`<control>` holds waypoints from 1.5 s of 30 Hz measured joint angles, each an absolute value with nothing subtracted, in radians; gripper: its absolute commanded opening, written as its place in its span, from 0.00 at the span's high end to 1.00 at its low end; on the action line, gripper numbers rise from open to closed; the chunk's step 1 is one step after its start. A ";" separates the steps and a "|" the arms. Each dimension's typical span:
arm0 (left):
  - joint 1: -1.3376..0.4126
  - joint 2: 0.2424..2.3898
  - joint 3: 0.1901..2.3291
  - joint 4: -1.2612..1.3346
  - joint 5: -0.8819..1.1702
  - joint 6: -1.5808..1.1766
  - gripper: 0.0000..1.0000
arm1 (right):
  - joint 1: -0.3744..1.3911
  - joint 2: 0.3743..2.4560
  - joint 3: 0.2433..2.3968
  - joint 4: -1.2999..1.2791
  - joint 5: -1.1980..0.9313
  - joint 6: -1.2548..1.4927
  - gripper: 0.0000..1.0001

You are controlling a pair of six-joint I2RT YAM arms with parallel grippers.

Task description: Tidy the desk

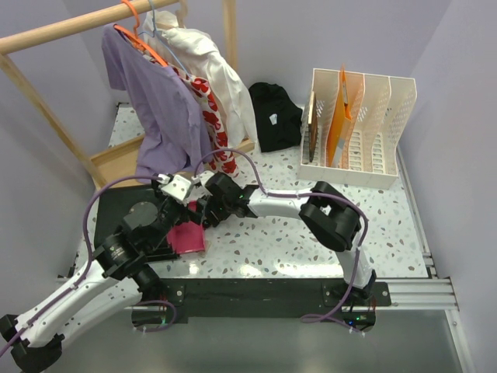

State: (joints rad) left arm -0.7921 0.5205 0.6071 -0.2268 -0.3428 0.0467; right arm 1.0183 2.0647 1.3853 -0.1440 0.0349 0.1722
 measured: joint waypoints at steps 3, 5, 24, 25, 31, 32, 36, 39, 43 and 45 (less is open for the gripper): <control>-0.792 0.517 0.607 -0.227 -0.343 0.047 0.00 | 1.021 2.071 1.393 -0.146 0.036 0.175 0.57; -0.792 0.513 0.607 -0.227 -0.344 0.047 0.00 | 1.026 2.071 1.393 -0.149 0.044 0.174 0.67; -0.779 0.433 0.607 -0.227 -0.382 0.046 0.00 | 1.033 1.808 1.257 -0.241 -0.083 -0.171 0.97; -0.779 0.422 0.607 -0.227 -0.391 0.045 0.00 | 1.033 1.797 1.270 -0.267 -0.138 -0.205 0.97; -0.781 0.374 0.607 -0.225 -0.392 0.025 0.00 | 1.023 1.829 1.348 -0.355 -0.413 -0.254 0.96; -0.780 0.369 0.607 -0.225 -0.399 0.023 0.00 | 1.023 1.845 1.362 -0.355 -0.448 -0.245 0.96; -0.772 0.335 0.606 -0.227 -0.453 0.022 0.00 | 1.028 1.909 1.427 -0.345 -0.565 -0.176 0.95; -0.766 0.314 0.602 -0.225 -0.486 0.022 0.00 | 1.035 1.950 1.466 -0.317 -0.607 -0.071 0.95; -0.765 0.313 0.599 -0.223 -0.505 0.023 0.00 | 1.043 1.990 1.499 -0.269 -0.614 0.072 0.02; -0.764 0.313 0.589 -0.213 -0.512 0.022 0.00 | 1.048 2.000 1.512 -0.258 -0.586 0.123 0.01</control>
State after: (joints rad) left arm -0.7643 0.3130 0.5888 -0.2134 -0.5117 0.0223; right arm 1.0481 1.9995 1.5116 -0.2581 -0.5858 0.1230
